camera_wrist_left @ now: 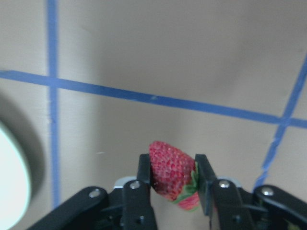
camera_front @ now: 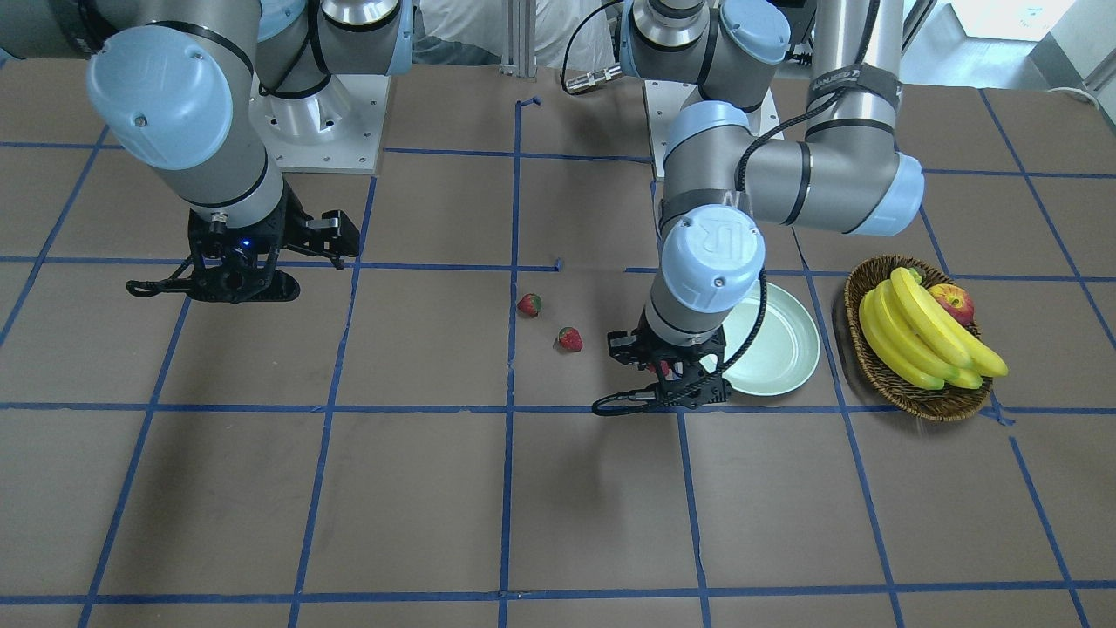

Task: Collect all strawberries into plate
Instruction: 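Close the left gripper on the strawberry farthest from the robot and lift, then carry the strawberry over the green plate and release it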

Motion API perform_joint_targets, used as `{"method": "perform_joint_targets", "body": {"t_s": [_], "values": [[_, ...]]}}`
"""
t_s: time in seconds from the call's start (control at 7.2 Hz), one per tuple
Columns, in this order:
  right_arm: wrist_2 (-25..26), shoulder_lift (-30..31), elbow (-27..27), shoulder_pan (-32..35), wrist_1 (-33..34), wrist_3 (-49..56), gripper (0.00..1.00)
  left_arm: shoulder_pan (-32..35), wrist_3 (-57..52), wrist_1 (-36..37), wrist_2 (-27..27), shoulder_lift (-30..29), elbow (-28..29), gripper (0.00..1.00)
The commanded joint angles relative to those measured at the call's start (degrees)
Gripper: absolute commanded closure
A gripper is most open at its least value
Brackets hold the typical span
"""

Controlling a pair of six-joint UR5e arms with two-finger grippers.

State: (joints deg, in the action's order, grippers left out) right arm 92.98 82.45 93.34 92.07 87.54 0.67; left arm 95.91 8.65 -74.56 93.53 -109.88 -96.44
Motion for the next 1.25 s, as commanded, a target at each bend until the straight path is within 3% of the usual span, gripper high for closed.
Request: {"method": "perform_joint_targets", "body": {"t_s": [0.0, 0.28, 0.56, 0.69, 0.83, 1.11], "values": [[0.27, -0.01, 0.09, 0.04, 0.44, -0.06, 0.00, -6.66, -12.04, -2.35, 3.24, 0.55, -2.50, 1.00], [0.18, -0.35, 0.00, 0.04, 0.61, 0.03, 0.00, -13.09, -21.62, -2.26, 3.33, 0.64, -5.41, 1.00], [0.18, -0.44, 0.00, 0.04, 0.70, -0.06, 0.00, -15.22, -23.84, -2.26, 6.83, 0.46, -8.40, 1.00], [0.18, -0.53, 0.09, -0.05, 0.62, -0.14, 0.00, -15.23, -24.56, -2.26, 6.93, 0.55, -8.59, 0.72], [0.18, -0.53, 0.09, 0.04, 0.61, -0.23, 0.00, -15.23, -24.65, -2.26, 6.76, 0.55, -8.59, 0.01], [0.27, -0.53, 0.00, -0.05, 0.61, -0.06, 0.00, -14.79, -24.56, -2.96, 6.67, 0.72, -7.72, 0.00]]}}
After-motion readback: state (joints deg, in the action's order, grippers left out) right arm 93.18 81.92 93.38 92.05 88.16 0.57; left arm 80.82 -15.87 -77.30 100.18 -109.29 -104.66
